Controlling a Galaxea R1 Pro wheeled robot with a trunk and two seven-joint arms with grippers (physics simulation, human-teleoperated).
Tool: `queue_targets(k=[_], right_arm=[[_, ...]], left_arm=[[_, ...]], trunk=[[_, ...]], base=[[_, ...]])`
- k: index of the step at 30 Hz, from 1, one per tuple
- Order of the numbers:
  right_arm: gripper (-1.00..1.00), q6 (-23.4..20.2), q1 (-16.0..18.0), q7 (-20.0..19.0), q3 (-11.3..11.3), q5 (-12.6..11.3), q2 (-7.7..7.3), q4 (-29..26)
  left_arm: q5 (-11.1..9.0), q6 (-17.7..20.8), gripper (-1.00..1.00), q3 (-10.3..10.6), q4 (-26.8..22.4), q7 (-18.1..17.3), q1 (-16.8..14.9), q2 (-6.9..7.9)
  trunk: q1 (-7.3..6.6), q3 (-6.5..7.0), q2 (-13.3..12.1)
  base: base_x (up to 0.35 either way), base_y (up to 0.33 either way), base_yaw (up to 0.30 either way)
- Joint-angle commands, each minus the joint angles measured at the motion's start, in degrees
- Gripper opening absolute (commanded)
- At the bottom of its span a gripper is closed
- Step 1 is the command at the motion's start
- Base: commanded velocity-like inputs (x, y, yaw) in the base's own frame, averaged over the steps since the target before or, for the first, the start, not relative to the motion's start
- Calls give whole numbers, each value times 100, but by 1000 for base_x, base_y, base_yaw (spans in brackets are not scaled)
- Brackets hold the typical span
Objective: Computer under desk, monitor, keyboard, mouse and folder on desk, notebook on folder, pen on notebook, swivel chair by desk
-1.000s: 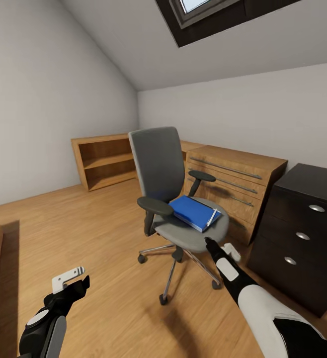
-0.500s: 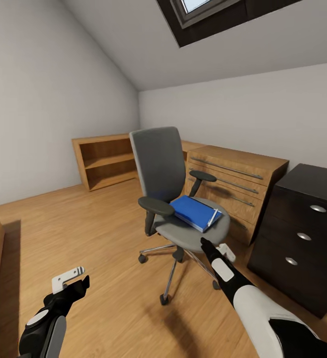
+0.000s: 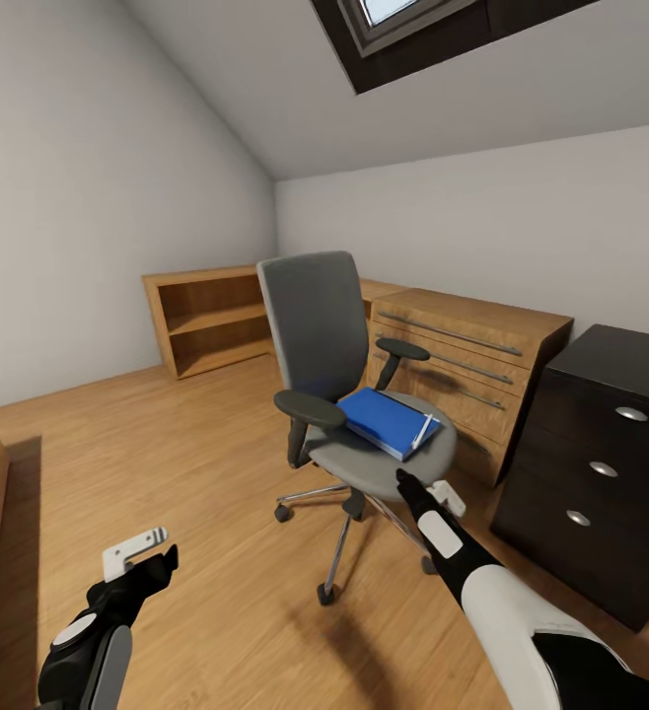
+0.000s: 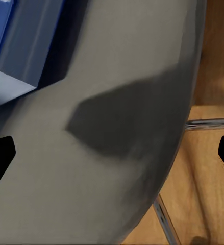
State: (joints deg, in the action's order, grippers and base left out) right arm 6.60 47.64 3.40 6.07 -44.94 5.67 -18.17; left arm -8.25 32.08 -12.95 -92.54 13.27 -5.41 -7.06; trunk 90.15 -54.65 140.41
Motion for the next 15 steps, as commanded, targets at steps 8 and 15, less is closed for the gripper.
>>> queue_targets(k=[8, 15], right_arm=[[100, 16, 0, 2, 9, -50, -31, -11], [100, 11, 0, 9, 9, -50, -31, -11]], left_arm=[[-63, 26, 100, 3, -9, 35, -4, 72], [-63, 27, 100, 3, -10, 35, -4, 77]], trunk=[[-1, -6, 2], [-1, -6, 2]], base=[[0, 0, 0], [-39, -31, 0]])
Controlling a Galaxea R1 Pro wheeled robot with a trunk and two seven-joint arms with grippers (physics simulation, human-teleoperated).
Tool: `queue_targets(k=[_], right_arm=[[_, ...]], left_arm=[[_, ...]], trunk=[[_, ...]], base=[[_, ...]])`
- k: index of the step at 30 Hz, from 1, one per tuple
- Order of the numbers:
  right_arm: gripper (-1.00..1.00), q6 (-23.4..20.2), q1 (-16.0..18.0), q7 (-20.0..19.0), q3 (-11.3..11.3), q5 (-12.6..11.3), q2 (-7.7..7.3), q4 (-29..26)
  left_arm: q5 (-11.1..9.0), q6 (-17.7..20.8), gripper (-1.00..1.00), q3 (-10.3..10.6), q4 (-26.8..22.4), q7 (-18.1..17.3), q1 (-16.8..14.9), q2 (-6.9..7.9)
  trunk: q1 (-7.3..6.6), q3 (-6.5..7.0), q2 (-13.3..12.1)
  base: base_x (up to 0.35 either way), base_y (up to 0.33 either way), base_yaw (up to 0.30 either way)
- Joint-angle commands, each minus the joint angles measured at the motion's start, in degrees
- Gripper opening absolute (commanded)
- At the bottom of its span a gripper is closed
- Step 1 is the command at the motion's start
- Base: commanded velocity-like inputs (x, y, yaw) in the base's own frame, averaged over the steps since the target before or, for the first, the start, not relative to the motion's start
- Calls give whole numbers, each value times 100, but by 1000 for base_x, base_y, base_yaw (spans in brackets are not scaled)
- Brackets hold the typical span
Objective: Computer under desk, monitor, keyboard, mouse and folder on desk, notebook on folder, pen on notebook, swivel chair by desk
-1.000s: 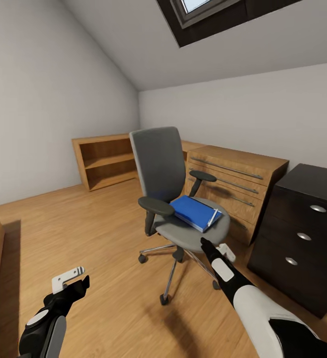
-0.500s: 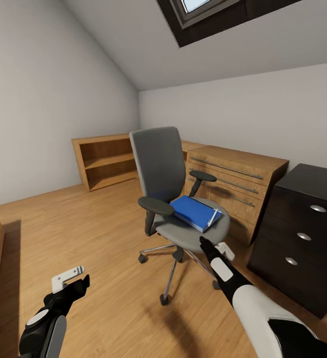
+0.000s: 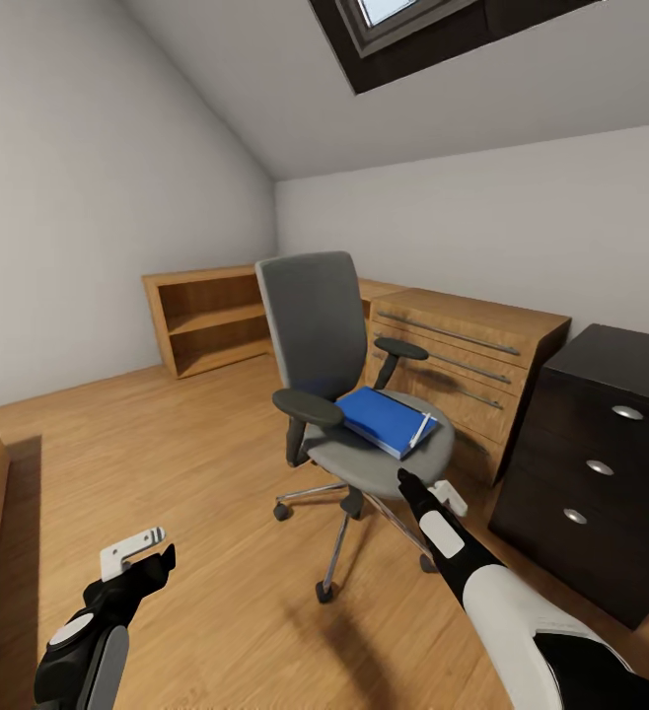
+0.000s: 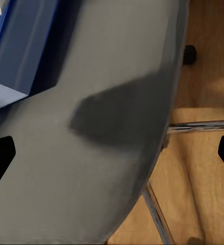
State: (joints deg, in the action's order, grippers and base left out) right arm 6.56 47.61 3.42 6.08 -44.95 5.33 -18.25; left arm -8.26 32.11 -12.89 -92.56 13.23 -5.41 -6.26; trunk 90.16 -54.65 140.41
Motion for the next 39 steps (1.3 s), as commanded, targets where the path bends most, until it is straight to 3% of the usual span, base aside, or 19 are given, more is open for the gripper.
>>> queue_targets(k=[1, 20, 28, 39], right_arm=[[100, 16, 2, 8, 7, -49, 3, -3], [100, 12, 2, 18, 11, -57, -1, -3], [100, 5, -1, 18, 15, -69, -6, -3], [100, -5, 1, 24, 16, -74, -11, -12]], left_arm=[[-61, 23, 100, -3, -8, 39, -4, -2], [-61, 32, 100, -3, -8, 39, -4, 2], [-61, 28, 100, -5, -8, 39, -4, 2], [-61, 21, 100, -3, -8, 31, -4, 2]], trunk=[[-3, -6, 3], [-3, -6, 3], [-3, -11, 3], [-3, -12, 3]], base=[[-162, -108, 0], [-53, -36, -1], [5, 0, -151], [223, 0, -8]])
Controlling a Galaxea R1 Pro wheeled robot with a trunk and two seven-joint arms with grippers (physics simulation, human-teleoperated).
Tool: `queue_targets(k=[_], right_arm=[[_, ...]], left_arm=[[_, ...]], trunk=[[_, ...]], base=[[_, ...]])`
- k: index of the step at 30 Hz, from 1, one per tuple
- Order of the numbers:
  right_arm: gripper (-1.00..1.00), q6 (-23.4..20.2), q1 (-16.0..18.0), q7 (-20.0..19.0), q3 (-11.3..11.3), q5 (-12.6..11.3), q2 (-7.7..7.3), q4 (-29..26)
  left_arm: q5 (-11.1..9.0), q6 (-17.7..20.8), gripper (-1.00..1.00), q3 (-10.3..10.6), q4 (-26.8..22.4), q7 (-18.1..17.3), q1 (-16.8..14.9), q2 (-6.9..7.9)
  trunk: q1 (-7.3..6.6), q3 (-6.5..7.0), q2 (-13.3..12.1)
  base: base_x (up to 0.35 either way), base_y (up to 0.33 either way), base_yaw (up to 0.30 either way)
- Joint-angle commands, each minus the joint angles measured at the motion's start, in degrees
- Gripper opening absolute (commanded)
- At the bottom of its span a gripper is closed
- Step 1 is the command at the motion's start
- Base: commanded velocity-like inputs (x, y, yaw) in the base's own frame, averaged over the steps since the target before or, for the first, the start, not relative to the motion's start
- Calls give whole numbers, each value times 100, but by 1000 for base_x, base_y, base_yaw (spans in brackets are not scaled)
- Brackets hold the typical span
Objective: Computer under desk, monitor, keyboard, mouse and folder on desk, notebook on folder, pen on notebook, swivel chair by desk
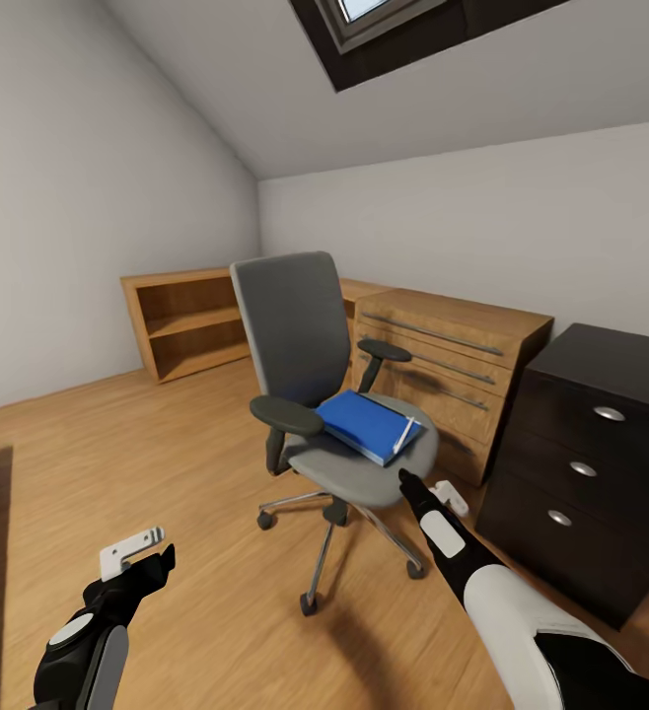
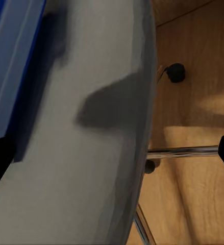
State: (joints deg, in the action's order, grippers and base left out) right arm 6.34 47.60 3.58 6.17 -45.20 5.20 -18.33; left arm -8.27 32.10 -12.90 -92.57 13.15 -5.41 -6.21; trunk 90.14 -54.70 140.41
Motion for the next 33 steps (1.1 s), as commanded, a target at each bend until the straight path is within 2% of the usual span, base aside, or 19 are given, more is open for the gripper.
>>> queue_targets(k=[1, 12, 20, 28, 33], right_arm=[[100, 16, 3, 7, 7, -51, -1, -3], [100, -7, 2, 11, 7, -67, -26, 5], [100, -10, 3, 11, 7, -70, -26, 5], [100, -17, 3, 11, 7, -79, -20, 11], [100, -241, 3, 18, 15, -84, -23, 14]], left_arm=[[-61, 23, 100, -2, -7, 41, -4, -1], [-61, 30, 100, -2, -7, 39, -4, -3], [-61, 25, 100, 3, -7, 46, -4, -3], [-61, 32, 100, 6, -7, 48, -4, -7], [-61, 33, 100, 6, -7, 48, -4, -4]], trunk=[[0, -6, 2], [0, -6, 2], [0, -6, 2], [0, -6, 2], [0, -6, 2]], base=[[67, 0, 0], [22, 0, 0], [172, 0, 0], [34, 0, 0], [3, 0, 0]])
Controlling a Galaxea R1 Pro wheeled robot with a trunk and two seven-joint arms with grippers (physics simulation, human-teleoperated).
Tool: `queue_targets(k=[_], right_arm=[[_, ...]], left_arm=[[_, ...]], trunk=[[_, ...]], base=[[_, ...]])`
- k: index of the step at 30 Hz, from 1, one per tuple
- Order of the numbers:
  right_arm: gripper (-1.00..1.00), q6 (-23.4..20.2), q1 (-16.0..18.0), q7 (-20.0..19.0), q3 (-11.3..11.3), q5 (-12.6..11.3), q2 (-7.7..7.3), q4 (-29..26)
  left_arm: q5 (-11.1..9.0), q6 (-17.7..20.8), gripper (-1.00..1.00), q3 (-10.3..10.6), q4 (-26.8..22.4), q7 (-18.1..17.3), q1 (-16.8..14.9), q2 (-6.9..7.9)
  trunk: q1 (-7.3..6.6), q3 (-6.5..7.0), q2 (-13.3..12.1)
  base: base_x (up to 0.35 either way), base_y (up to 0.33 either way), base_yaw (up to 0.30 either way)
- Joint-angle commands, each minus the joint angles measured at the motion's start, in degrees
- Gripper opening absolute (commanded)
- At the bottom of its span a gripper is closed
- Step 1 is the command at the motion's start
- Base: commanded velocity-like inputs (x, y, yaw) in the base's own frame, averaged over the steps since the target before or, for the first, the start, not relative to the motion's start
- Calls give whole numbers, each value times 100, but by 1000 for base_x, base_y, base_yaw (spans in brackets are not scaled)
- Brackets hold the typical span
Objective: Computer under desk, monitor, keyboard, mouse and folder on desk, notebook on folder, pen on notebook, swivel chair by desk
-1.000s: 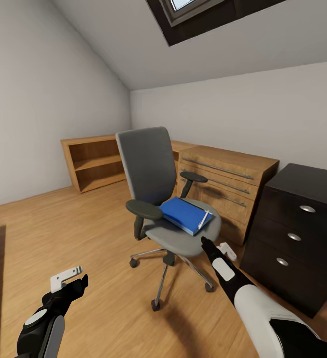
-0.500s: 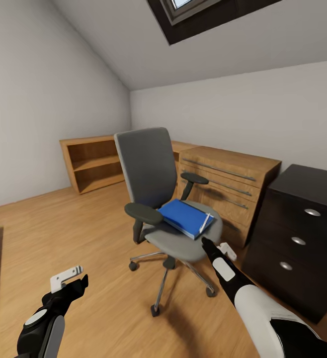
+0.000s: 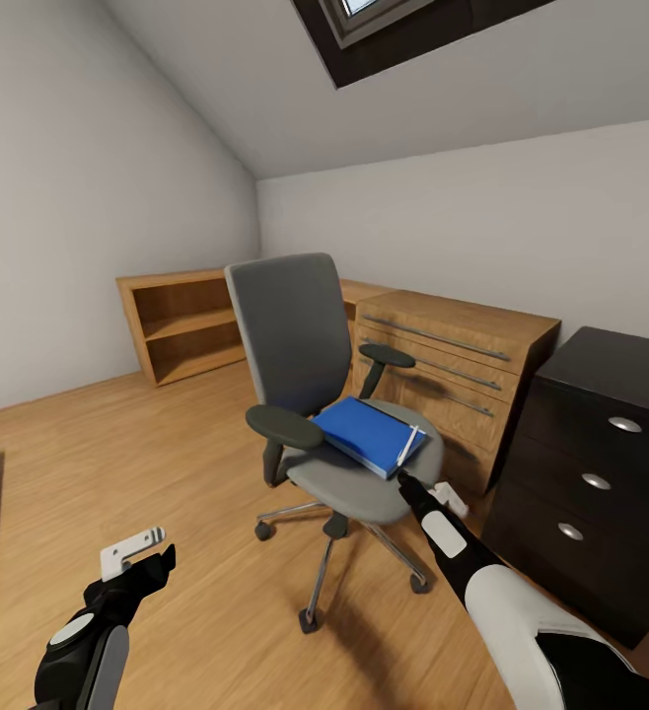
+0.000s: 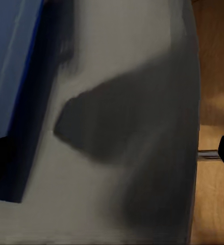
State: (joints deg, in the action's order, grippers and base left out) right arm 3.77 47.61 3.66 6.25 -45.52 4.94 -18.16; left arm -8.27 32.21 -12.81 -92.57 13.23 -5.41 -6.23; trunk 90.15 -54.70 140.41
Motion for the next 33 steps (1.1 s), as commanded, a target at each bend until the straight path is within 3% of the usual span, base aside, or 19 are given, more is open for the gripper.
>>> queue_targets(k=[1, 10, 14, 23, 33], right_arm=[[100, 2, 3, 10, 7, -53, 2, -3], [100, -63, 1, 18, 16, -62, 12, 36], [100, -407, 0, 13, 30, -71, 9, 26], [100, -482, 2, 19, 34, -80, 7, 32], [100, -482, 3, 19, 34, -80, 7, 24]], left_arm=[[-61, 22, 100, -2, -7, 39, -4, -2], [-61, 16, 100, -2, -11, 39, -4, -9], [-61, 22, 100, -2, -8, 46, -4, -17], [-61, 23, 100, -2, -7, 48, -4, -21], [-61, 23, 100, -2, -8, 48, -4, -22]], trunk=[[-1, -6, 3], [-1, -6, 3], [-1, -6, 3], [-1, -6, 3], [-1, -6, 3]], base=[[0, 0, 0], [0, 0, 0], [0, 0, 0], [7, 0, 0], [246, 0, 0]])
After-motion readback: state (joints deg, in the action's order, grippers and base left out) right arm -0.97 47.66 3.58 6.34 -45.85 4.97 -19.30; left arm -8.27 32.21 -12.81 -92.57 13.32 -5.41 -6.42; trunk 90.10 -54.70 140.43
